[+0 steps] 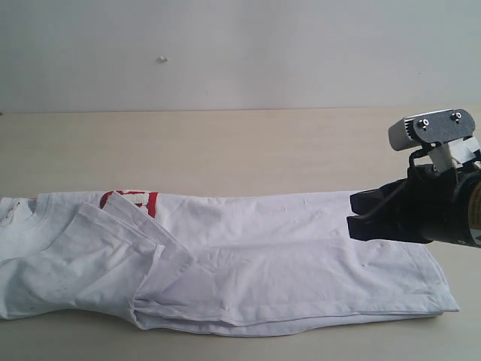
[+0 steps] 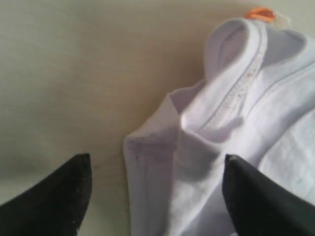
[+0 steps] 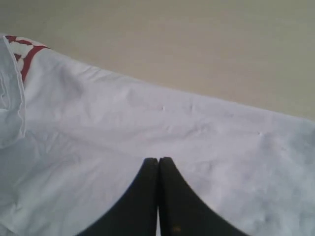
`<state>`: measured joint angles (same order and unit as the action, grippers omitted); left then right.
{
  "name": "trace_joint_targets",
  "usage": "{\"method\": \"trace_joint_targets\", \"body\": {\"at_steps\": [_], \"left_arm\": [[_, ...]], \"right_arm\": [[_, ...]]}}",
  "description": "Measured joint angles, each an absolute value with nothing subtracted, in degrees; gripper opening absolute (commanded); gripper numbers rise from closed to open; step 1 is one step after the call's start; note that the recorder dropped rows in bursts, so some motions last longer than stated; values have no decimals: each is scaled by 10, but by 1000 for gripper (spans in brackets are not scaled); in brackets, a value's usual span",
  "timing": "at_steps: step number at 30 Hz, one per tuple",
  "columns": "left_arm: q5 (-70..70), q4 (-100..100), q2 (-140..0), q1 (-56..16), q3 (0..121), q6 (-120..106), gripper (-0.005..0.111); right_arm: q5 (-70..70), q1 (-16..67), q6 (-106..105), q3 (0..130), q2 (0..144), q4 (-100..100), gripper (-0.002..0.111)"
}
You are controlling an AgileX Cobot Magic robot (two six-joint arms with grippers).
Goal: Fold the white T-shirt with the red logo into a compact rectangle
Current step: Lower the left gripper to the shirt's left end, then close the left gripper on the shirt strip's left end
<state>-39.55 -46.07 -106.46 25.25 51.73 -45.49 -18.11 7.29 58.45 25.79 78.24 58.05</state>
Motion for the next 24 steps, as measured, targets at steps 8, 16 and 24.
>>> {"method": "trace_joint_targets", "body": {"at_steps": [8,16,24], "left_arm": [[-389,-521,-1097,252,517,-536,72],[-463,-604,-1139,247,526,-609,72],[-592,-613,-1172,243,524,-676,71]], "right_arm": [[-183,73,586,258,782,585,0],[-185,73,587,258,782,588,0],[-185,73,587,258,782,589,0]]}}
